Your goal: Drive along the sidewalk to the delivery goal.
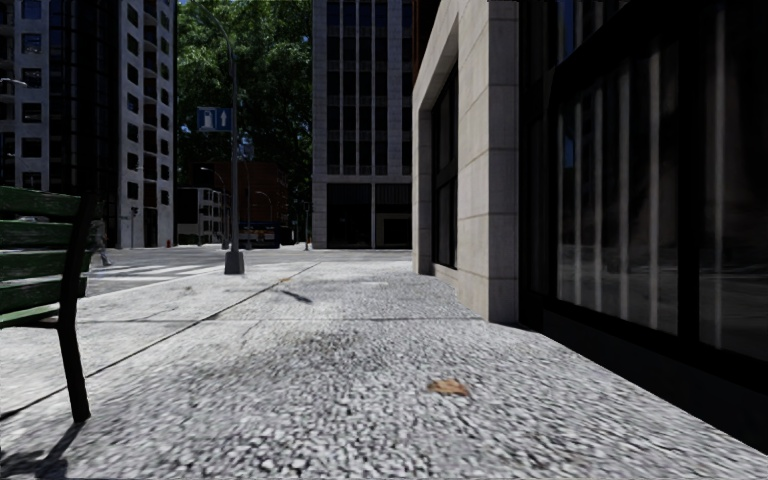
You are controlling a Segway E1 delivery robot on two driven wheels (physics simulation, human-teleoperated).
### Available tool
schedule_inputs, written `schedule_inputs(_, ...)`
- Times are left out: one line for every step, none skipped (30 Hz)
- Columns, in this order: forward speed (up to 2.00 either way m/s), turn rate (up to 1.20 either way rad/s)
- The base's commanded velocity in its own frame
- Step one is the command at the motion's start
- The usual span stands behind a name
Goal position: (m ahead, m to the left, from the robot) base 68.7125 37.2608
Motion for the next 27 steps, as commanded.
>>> schedule_inputs(2.00, 0.00)
schedule_inputs(2.00, 0.00)
schedule_inputs(2.00, 0.00)
schedule_inputs(2.00, 0.00)
schedule_inputs(2.00, 0.00)
schedule_inputs(2.00, 0.00)
schedule_inputs(2.00, 0.00)
schedule_inputs(2.00, 0.00)
schedule_inputs(2.00, 0.00)
schedule_inputs(2.00, 0.00)
schedule_inputs(2.00, 0.00)
schedule_inputs(2.00, 0.00)
schedule_inputs(2.00, 0.00)
schedule_inputs(2.00, 0.00)
schedule_inputs(2.00, 0.00)
schedule_inputs(2.00, 0.00)
schedule_inputs(2.00, 0.00)
schedule_inputs(2.00, 0.00)
schedule_inputs(2.00, 0.00)
schedule_inputs(2.00, 0.00)
schedule_inputs(2.00, 0.00)
schedule_inputs(2.00, 0.00)
schedule_inputs(2.00, 0.00)
schedule_inputs(2.00, 0.00)
schedule_inputs(2.00, 0.00)
schedule_inputs(2.00, 0.00)
schedule_inputs(2.00, 0.00)
